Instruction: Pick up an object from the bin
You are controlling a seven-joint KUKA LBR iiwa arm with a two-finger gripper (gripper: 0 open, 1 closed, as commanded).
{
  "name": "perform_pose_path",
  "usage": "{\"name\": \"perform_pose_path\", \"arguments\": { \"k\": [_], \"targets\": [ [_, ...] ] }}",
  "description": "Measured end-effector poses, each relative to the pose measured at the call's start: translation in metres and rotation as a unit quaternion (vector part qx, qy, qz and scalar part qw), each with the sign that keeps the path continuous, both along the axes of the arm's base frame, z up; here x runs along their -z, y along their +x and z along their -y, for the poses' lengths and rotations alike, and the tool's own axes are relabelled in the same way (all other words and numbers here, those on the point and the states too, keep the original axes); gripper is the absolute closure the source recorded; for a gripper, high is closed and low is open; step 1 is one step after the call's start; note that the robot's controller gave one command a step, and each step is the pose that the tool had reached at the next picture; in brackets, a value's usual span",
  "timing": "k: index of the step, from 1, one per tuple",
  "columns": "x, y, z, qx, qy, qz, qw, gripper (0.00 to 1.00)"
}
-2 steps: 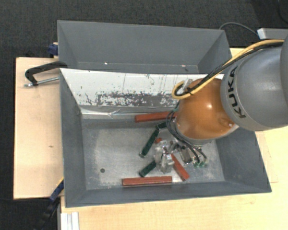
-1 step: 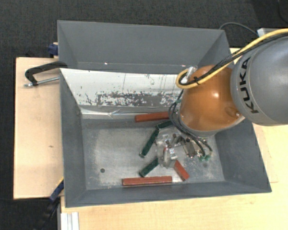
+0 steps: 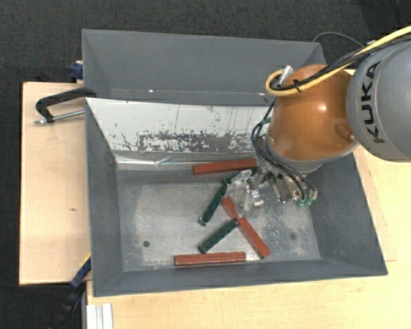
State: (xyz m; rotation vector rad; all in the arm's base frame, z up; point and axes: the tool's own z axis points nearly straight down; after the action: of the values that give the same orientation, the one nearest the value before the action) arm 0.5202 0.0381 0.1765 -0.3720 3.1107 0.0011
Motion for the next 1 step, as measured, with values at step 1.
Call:
{"name": "perform_pose_path", "arguments": {
  "k": [1],
  "targets": [
    [-0.0254,0.0245,0.0090,-0.003,0.000,-0.0010,1.0000,0.00]
  ]
}}
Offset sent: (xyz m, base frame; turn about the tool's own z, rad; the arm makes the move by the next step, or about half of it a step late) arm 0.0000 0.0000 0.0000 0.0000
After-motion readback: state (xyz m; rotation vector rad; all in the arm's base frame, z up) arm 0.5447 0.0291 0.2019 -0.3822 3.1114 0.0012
